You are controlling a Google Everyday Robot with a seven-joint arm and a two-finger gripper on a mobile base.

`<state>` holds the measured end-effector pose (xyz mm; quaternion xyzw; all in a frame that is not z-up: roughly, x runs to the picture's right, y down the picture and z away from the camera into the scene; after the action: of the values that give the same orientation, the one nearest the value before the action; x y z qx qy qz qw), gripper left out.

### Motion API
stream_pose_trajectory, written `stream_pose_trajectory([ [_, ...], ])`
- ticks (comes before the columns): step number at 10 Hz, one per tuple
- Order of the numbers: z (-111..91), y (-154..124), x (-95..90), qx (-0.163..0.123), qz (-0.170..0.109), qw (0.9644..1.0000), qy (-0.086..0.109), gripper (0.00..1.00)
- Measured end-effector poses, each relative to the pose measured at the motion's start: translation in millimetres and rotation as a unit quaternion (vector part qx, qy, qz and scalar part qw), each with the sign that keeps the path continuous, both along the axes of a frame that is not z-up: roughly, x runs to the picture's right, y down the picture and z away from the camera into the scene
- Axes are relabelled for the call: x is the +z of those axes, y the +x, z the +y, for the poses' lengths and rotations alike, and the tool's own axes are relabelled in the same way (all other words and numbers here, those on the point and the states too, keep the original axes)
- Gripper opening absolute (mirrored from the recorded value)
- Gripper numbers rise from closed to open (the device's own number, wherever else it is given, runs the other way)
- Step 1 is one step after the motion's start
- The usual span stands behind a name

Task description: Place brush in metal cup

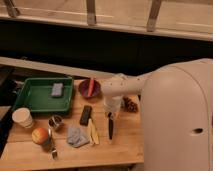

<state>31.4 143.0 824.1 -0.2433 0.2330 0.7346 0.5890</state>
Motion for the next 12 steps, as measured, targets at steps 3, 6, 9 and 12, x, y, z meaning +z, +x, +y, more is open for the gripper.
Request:
stream_pose_trajectory([
  [3,-26.5,-31.3,-8.3,-0.024,-0.043,0.9980,0.040,0.04],
  [6,-40.2,-85.1,-25.6,-0.055,-0.115,0.9894,0.071,0.04],
  [9,-33.9,-128.8,-55.5,-0.088,-0.177,0.9772,0.078,0.04],
  [12,-34.6,-124.7,-54.1,-0.088,-0.174,0.9776,0.080,0.04],
])
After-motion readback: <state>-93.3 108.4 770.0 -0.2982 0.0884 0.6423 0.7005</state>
